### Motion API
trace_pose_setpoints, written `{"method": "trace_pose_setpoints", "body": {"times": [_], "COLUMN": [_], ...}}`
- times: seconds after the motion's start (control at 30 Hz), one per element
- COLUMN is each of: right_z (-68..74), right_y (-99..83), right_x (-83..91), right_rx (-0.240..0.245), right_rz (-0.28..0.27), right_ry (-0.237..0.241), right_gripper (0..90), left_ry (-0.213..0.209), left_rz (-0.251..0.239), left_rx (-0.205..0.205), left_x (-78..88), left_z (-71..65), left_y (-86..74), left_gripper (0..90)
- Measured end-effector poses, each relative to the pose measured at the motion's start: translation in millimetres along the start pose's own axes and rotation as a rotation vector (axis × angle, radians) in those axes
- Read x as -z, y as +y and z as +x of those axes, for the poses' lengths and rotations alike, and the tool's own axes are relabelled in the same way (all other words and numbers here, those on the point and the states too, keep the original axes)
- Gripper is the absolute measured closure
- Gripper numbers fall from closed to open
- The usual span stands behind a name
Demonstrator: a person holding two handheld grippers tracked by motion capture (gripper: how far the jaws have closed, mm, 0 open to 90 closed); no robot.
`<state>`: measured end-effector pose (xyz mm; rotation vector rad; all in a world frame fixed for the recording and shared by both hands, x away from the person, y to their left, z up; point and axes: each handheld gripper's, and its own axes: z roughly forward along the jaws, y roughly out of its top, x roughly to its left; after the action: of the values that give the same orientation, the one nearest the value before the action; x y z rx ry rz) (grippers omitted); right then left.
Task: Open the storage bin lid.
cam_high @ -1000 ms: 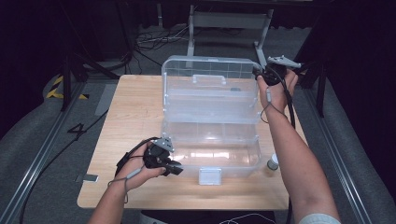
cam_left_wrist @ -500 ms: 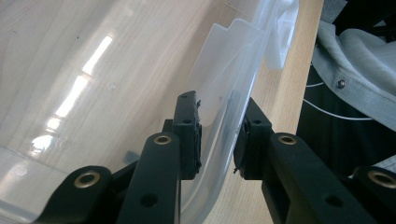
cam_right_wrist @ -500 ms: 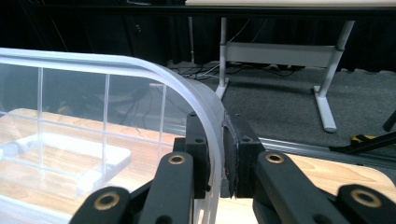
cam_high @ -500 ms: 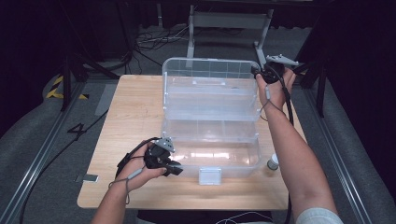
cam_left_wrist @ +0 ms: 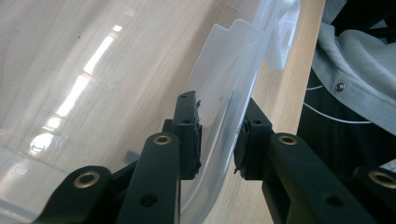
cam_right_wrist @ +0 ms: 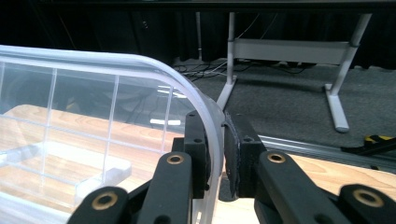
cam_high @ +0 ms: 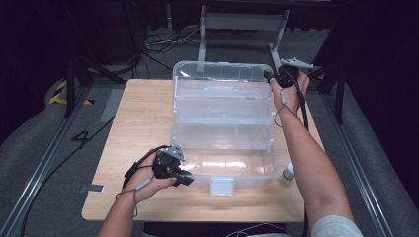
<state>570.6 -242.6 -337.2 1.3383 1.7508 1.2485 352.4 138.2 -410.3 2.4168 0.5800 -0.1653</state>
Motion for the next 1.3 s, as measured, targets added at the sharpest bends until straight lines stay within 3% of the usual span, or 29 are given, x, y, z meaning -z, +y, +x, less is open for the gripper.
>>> {"method": "trace_pose_setpoints", "body": {"times": [0.17,0.7,1.3], "right_z": [-1.1,-8.4,-17.2], "right_y": [1.1,-3.1,-11.6], "right_x": [-5.1,-14.0,-26.2], "right_rx": [0.029,0.053,0.04], "right_rz": [0.017,0.016,0.024], "right_ry": [0.008,0.041,0.081], "right_gripper": [80.1,80.4,80.6], "left_ry": [0.001,0.0,0.001], "left_rz": [0.0,0.002,0.003], "left_rx": [0.0,0.0,-0.001], "left_x": [0.1,-0.1,-0.1], "left_z": [0.1,0.0,0.0], "left_y": [0.0,0.4,0.4], "left_gripper": [73.6,73.6,73.6]}}
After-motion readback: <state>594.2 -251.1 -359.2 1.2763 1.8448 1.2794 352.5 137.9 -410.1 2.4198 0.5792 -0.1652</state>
